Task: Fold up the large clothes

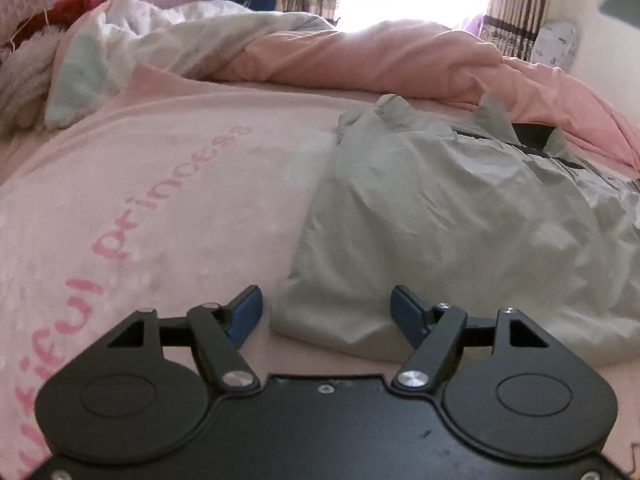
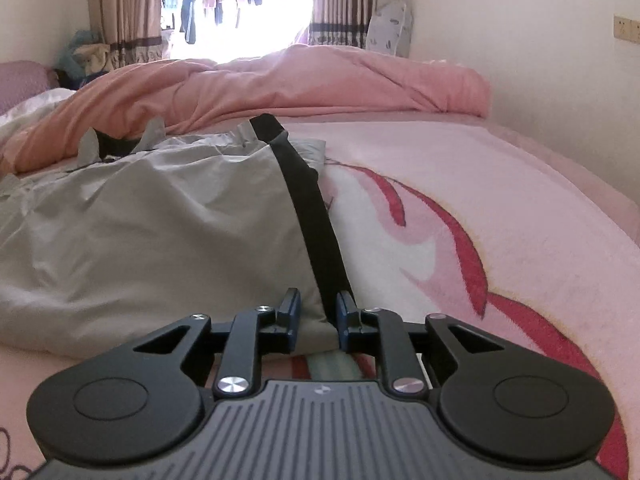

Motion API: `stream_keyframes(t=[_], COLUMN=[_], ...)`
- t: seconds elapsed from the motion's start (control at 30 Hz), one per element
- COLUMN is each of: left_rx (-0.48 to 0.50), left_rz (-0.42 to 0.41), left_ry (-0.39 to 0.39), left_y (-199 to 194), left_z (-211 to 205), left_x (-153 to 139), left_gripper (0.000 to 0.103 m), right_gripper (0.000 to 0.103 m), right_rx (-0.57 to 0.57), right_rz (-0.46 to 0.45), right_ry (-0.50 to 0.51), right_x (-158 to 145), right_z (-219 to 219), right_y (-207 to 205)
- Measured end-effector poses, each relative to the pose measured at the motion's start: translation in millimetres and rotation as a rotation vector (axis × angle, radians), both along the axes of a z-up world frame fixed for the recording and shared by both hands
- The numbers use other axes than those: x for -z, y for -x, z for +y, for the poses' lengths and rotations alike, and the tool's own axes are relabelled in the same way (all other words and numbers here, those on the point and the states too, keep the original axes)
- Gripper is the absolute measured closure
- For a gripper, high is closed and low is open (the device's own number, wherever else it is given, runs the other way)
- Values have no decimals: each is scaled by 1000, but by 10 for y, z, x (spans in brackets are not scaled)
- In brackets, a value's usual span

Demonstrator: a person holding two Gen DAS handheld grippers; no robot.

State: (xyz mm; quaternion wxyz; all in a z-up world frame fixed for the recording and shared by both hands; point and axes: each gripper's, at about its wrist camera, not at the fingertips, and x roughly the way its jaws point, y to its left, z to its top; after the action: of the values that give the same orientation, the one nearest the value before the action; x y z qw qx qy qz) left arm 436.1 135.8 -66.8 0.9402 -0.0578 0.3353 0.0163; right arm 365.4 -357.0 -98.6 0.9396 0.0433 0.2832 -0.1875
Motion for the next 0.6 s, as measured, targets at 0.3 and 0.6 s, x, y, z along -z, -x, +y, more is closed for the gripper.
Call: stream_keyframes(t=[0.3, 0.6], left_rx=[14, 68], left_rz=[-69, -55], left_ry=[-25, -111], left_y=[-253, -844], left_z=[-215, -608], left_x=[-416, -251], left_gripper=[34, 33], right_gripper=[82, 82], right_rx=[-32, 8], right_rz=[-162, -49], right_ry=[-66, -129], right_x=[-517, -201], right_z=[22, -60], right_y=[-396, -1109])
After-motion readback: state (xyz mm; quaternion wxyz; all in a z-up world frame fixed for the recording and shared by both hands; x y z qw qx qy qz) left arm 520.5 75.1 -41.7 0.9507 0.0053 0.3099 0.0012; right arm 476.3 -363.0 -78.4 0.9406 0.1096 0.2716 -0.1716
